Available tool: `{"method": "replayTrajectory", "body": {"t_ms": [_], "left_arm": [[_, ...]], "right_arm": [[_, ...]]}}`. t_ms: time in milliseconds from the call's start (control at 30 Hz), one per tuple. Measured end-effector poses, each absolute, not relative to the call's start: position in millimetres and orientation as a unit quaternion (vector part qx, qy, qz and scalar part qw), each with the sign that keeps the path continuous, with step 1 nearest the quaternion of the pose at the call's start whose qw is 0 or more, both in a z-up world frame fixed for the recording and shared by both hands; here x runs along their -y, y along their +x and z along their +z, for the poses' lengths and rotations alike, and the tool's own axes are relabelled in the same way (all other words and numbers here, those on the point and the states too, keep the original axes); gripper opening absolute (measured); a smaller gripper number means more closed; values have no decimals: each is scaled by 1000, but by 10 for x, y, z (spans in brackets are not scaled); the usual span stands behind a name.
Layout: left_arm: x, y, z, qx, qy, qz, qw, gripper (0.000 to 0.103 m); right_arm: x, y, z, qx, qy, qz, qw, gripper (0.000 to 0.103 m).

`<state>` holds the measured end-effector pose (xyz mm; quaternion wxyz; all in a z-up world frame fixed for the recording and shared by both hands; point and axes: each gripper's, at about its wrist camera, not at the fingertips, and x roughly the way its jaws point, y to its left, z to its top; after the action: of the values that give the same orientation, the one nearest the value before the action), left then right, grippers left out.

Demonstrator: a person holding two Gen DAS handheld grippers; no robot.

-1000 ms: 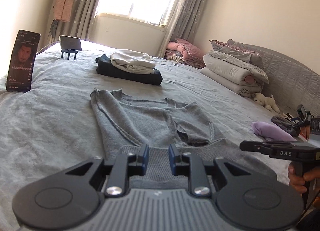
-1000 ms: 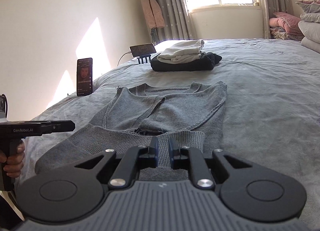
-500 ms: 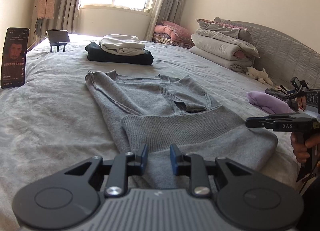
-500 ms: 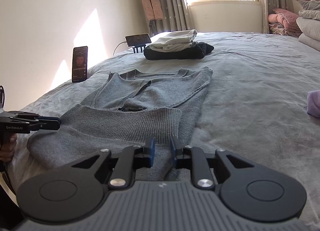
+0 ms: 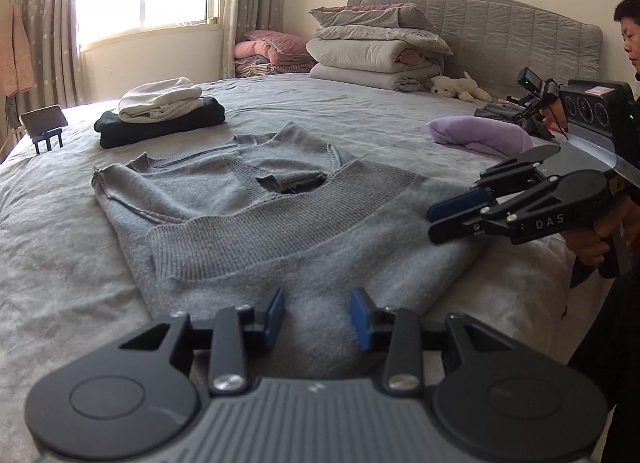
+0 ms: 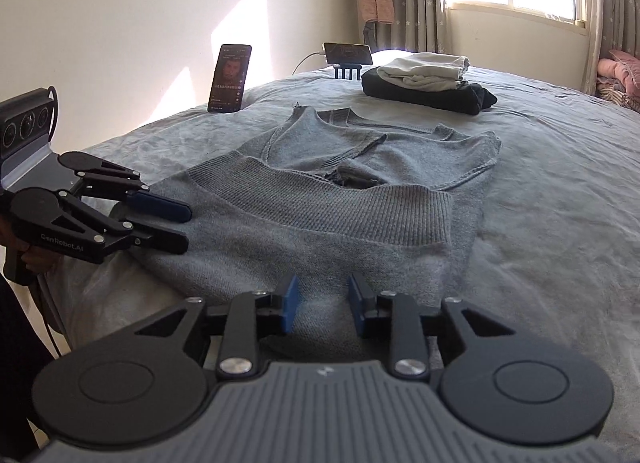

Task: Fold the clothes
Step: 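Open both grippers, release the fold and pull back, then grasp the folded sweater edge with both grippers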

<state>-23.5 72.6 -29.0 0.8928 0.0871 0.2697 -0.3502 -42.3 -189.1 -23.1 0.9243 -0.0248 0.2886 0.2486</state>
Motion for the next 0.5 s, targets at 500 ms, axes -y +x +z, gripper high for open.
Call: {"method": "replayTrajectory", "body": {"t_ms": [500], "left_arm": [[-960,-534,-52,-276,156,-346,883,57]], "right_arm": [[2359,-792,-27,-304,-12,219,927,40]]}}
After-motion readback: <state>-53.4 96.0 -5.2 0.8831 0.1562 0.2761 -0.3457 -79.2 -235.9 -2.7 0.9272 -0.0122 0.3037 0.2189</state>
